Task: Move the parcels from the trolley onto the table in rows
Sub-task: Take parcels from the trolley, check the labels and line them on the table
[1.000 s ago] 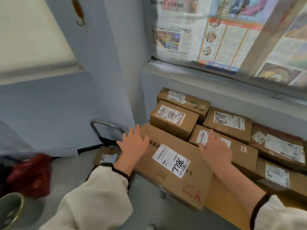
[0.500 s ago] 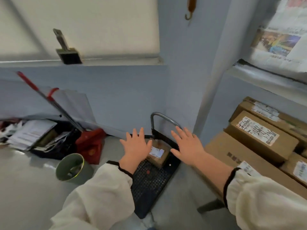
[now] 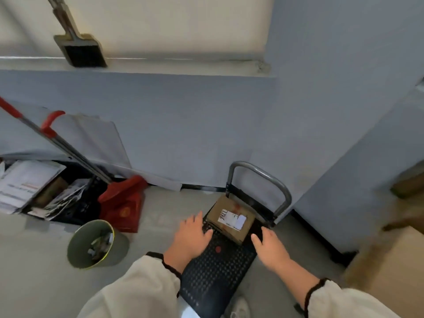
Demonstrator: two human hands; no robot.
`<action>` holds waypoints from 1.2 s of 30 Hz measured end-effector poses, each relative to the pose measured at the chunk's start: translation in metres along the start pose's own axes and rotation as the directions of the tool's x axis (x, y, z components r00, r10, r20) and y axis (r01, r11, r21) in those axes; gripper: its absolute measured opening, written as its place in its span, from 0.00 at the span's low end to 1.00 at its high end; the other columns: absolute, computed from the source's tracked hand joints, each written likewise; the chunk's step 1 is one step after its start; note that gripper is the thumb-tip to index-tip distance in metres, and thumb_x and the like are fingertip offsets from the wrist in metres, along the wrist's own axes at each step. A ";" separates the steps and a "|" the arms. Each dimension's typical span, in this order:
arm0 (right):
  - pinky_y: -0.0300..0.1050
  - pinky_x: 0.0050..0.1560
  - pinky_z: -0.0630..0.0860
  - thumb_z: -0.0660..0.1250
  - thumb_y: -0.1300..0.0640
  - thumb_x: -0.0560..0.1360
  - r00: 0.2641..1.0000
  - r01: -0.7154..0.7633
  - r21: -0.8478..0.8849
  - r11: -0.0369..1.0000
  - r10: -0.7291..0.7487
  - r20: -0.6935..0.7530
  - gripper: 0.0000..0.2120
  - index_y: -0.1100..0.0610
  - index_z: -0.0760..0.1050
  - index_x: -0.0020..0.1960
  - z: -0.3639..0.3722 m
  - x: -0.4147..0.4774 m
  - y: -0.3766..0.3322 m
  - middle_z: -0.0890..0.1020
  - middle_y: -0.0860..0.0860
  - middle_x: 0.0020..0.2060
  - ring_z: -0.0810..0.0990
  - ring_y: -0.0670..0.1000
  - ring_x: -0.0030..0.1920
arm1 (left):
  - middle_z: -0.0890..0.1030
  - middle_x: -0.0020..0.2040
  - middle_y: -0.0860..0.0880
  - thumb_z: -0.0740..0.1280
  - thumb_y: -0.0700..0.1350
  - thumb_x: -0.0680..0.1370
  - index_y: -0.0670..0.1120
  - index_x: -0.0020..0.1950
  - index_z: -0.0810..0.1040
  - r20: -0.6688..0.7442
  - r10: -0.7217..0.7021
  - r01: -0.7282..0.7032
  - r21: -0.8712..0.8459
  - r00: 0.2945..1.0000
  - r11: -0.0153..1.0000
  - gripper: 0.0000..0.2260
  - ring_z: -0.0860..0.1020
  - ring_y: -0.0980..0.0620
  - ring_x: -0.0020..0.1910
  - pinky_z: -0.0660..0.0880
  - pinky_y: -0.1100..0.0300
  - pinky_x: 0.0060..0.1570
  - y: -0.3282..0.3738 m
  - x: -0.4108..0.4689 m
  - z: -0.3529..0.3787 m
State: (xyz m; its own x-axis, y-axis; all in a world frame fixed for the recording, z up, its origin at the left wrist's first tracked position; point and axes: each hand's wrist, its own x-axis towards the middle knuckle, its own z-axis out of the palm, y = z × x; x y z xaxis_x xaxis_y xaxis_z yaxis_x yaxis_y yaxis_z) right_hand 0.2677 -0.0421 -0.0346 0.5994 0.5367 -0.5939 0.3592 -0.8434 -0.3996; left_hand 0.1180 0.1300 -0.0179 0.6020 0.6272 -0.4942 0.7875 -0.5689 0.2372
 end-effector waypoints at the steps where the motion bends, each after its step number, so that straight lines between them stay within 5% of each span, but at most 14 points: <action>1: 0.48 0.67 0.65 0.51 0.44 0.80 0.998 -0.068 0.061 0.996 0.069 -0.009 0.28 0.60 0.57 0.74 0.011 0.022 0.006 0.64 0.57 0.71 0.65 0.55 0.69 | 0.62 0.74 0.44 0.56 0.60 0.78 0.47 0.77 0.52 0.015 0.028 -0.028 -0.013 0.999 1.000 0.31 0.64 0.42 0.70 0.63 0.49 0.67 -0.008 0.020 0.011; 6: 0.49 0.61 0.68 0.53 0.48 0.80 0.958 -0.282 0.211 0.936 0.286 0.014 0.24 0.64 0.63 0.69 0.084 0.134 0.035 0.70 0.61 0.65 0.70 0.59 0.64 | 0.63 0.74 0.42 0.58 0.58 0.79 0.44 0.77 0.53 0.047 0.077 -0.070 -0.152 0.996 0.986 0.32 0.65 0.44 0.70 0.62 0.52 0.67 -0.044 0.134 0.078; 10: 0.52 0.62 0.69 0.54 0.48 0.80 0.995 -0.099 0.055 0.994 0.100 -0.022 0.23 0.63 0.64 0.67 0.150 0.221 0.062 0.70 0.61 0.64 0.70 0.59 0.63 | 0.63 0.74 0.42 0.60 0.57 0.78 0.45 0.77 0.52 0.072 0.078 -0.063 -0.193 0.994 0.979 0.32 0.65 0.44 0.70 0.63 0.52 0.67 -0.063 0.227 0.149; 13: 0.52 0.66 0.65 0.55 0.46 0.79 0.994 -0.111 0.012 0.994 0.111 -0.005 0.28 0.65 0.59 0.70 0.194 0.276 0.090 0.66 0.62 0.68 0.66 0.60 0.67 | 0.65 0.73 0.42 0.63 0.55 0.77 0.43 0.76 0.55 0.080 0.045 -0.020 -0.290 0.996 0.957 0.32 0.66 0.44 0.69 0.64 0.57 0.63 -0.070 0.276 0.208; 17: 0.52 0.66 0.67 0.60 0.42 0.76 0.930 -0.337 0.363 0.869 0.367 -0.015 0.38 0.64 0.51 0.75 0.236 0.337 0.119 0.63 0.60 0.72 0.64 0.60 0.70 | 0.69 0.70 0.46 0.69 0.51 0.75 0.43 0.74 0.59 0.147 -0.041 0.122 -0.599 0.988 0.791 0.33 0.70 0.54 0.60 0.64 0.64 0.54 -0.076 0.330 0.279; 21: 0.49 0.58 0.71 0.62 0.43 0.75 0.882 -0.391 0.567 0.725 0.471 0.006 0.31 0.62 0.63 0.69 0.273 0.369 0.140 0.73 0.59 0.63 0.73 0.59 0.60 | 0.64 0.72 0.45 0.72 0.47 0.73 0.43 0.76 0.54 0.086 -0.113 0.141 -0.670 0.990 0.729 0.38 0.67 0.52 0.65 0.64 0.61 0.61 -0.076 0.366 0.321; 27: 0.45 0.51 0.68 0.59 0.49 0.78 0.871 -0.283 0.721 0.633 0.484 -0.083 0.20 0.61 0.65 0.64 0.301 0.379 0.132 0.75 0.57 0.58 0.73 0.53 0.50 | 0.70 0.66 0.45 0.74 0.44 0.70 0.44 0.72 0.61 0.047 -0.122 0.124 -0.639 0.991 0.759 0.34 0.71 0.49 0.62 0.70 0.56 0.60 -0.077 0.383 0.329; 36: 0.43 0.50 0.71 0.59 0.50 0.79 0.922 -0.138 0.652 0.745 0.338 -0.190 0.18 0.61 0.67 0.62 0.234 0.293 0.089 0.76 0.55 0.55 0.73 0.50 0.49 | 0.74 0.61 0.48 0.69 0.44 0.75 0.44 0.71 0.65 0.143 -0.050 0.134 -0.668 0.988 0.732 0.26 0.73 0.52 0.55 0.68 0.62 0.52 -0.079 0.308 0.221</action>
State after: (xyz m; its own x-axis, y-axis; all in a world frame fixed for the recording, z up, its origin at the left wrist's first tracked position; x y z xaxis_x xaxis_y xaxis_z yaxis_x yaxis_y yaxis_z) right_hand 0.3076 0.0467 -0.4078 0.8099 0.2049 -0.5496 -0.2819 -0.6857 -0.6710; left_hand 0.2118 0.2512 -0.3737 0.5366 0.5727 -0.6198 0.7456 0.0222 0.6660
